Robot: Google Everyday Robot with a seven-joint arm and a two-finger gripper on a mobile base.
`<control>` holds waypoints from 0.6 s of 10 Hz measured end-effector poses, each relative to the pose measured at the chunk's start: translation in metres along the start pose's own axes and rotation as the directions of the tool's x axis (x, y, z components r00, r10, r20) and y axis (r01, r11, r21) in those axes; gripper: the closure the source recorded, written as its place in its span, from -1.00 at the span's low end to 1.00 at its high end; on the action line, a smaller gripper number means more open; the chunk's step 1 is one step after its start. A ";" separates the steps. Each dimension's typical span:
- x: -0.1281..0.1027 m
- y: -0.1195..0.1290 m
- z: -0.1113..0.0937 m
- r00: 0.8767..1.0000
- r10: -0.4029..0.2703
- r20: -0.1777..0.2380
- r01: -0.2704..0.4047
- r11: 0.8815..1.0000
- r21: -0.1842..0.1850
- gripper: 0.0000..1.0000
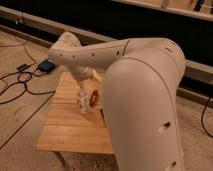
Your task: Knock the bottle over
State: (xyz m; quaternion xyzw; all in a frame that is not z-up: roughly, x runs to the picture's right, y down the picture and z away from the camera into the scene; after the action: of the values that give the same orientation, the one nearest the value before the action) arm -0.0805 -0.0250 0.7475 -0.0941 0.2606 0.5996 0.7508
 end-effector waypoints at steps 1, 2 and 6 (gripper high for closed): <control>-0.004 0.006 -0.005 1.000 -0.004 0.020 0.004 1.000 -0.007 -0.30; -0.009 0.014 -0.012 0.999 -0.011 0.048 0.012 1.000 -0.017 -0.30; -0.013 0.042 -0.029 0.995 -0.040 0.095 0.046 0.997 -0.056 -0.30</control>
State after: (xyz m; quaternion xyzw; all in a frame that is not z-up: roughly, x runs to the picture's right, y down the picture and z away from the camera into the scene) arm -0.1306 -0.0385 0.7364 -0.0933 0.2052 0.5944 0.7719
